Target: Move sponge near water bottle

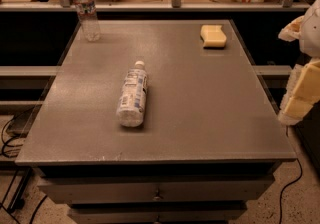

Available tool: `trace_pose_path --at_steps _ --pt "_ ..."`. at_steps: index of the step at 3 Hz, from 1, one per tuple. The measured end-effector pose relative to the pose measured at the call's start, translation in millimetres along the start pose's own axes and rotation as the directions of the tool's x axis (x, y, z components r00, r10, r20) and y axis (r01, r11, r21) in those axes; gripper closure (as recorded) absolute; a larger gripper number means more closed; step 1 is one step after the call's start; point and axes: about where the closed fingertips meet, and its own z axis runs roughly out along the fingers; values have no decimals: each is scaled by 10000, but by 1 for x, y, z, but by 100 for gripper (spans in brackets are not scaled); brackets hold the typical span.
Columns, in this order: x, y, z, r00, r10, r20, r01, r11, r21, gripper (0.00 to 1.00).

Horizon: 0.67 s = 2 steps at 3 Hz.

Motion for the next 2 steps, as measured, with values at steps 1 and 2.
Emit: trace_pose_path --at_steps 1,2 --pt "0 0 0 10000 0 0 0 10000 0 0" --pt "-4 -12 0 9977 333 595 -359 9984 443 0"
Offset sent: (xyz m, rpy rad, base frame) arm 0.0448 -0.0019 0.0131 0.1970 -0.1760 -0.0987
